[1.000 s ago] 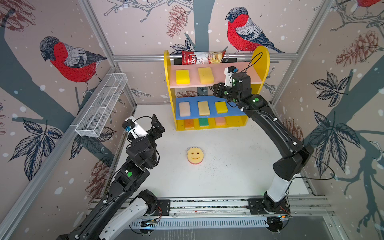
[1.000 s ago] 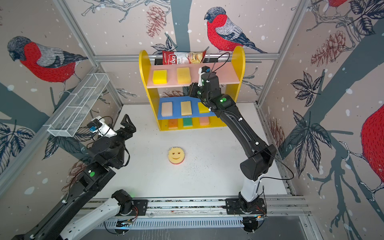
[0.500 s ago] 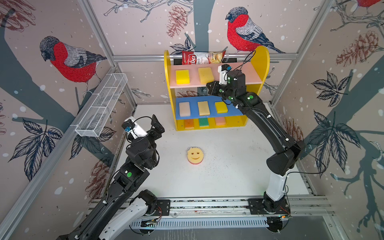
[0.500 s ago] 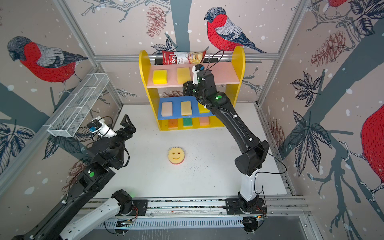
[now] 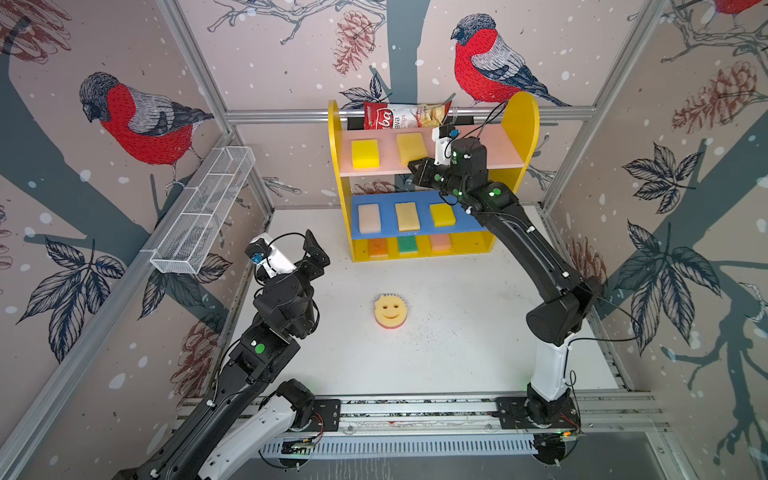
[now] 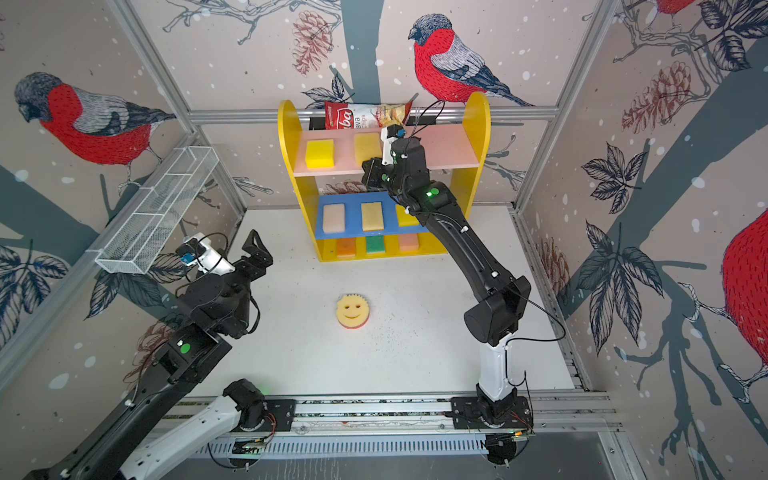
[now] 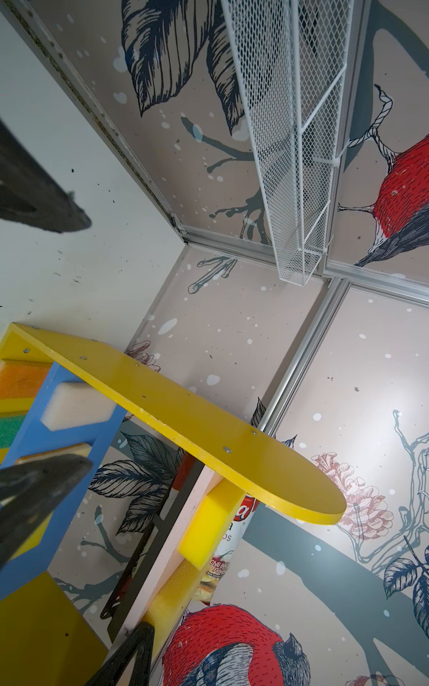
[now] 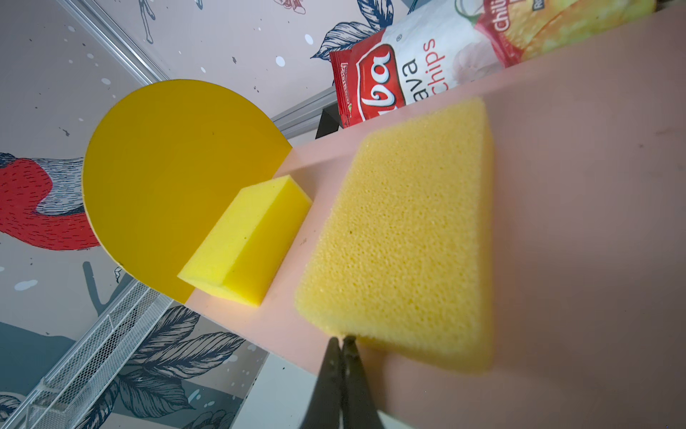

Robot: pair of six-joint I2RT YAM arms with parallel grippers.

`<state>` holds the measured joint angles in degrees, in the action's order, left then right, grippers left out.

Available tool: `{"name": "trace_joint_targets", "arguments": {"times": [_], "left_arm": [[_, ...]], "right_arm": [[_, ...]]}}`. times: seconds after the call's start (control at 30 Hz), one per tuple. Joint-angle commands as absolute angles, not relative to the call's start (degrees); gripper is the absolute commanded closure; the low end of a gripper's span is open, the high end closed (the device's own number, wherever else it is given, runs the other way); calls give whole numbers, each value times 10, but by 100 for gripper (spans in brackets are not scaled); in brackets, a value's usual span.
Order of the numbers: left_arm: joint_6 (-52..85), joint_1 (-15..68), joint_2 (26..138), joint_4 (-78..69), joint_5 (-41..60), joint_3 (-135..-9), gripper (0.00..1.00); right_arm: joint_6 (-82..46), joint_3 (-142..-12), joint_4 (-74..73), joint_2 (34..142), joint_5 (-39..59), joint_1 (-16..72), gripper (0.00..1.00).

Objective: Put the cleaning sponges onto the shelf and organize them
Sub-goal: 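Withdraw right gripper down past the blue shelf toward the smiley sponge while left lowers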

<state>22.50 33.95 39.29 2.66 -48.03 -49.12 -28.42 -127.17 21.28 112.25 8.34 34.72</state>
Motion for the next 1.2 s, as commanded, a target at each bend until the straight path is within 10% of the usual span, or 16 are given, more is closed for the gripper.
{"name": "trace_joint_targets", "arguments": {"times": [0.0, 0.9, 1.17], "left_arm": [[225, 339, 391, 22, -483, -491, 8], [220, 339, 430, 3, -465, -511, 8], [192, 339, 498, -44, -400, -553, 33]], "right_arm": [[-283, -1273, 230, 1130, 76, 345, 100], [-245, -1027, 124, 945, 72, 339, 91], [-258, -891, 72, 862, 65, 284, 89]]}}
